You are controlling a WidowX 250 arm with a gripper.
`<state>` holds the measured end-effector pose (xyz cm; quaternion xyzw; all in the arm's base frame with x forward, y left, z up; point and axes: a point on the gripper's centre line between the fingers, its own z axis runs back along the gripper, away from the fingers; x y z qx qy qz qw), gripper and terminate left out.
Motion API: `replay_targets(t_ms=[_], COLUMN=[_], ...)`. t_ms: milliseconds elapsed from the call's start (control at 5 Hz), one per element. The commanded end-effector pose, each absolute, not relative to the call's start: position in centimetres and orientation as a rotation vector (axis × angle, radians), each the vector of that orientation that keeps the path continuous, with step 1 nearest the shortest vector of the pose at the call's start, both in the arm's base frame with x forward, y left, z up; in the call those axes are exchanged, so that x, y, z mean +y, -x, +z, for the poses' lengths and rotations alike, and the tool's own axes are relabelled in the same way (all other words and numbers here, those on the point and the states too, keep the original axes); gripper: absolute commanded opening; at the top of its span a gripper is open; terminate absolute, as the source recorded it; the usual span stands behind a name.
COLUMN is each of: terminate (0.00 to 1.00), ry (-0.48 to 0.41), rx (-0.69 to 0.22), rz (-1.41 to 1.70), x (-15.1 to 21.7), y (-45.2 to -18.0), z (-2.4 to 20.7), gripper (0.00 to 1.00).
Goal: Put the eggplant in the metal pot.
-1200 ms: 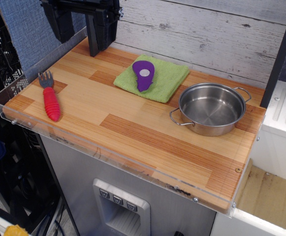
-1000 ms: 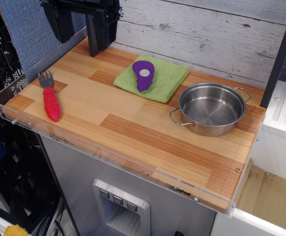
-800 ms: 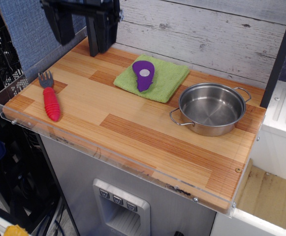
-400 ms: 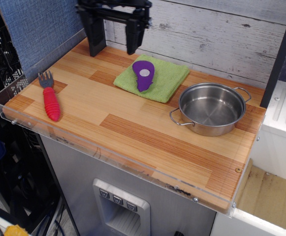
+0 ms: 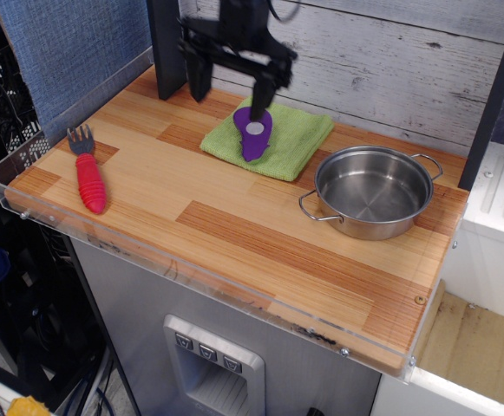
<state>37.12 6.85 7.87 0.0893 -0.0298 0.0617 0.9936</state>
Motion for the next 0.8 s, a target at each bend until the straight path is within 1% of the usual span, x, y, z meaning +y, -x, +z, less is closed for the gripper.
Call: replay_targets(t_ms=[0,200,400,600], terminate=[0.0,0.0,0.0,0.0], ry=[-0.107,-0.06,-0.031,-0.042], rx=[-0.073,-0.064,-0.061,-0.075], rz=[0.162,0.198,0.215,0.245], x=[6.8,7.0,7.2,7.3], y=[-38.8,-38.9,-39.0,-39.1], z=[6.6,6.1,5.7,5.3], gripper=[1.0,1.0,1.0,1.0])
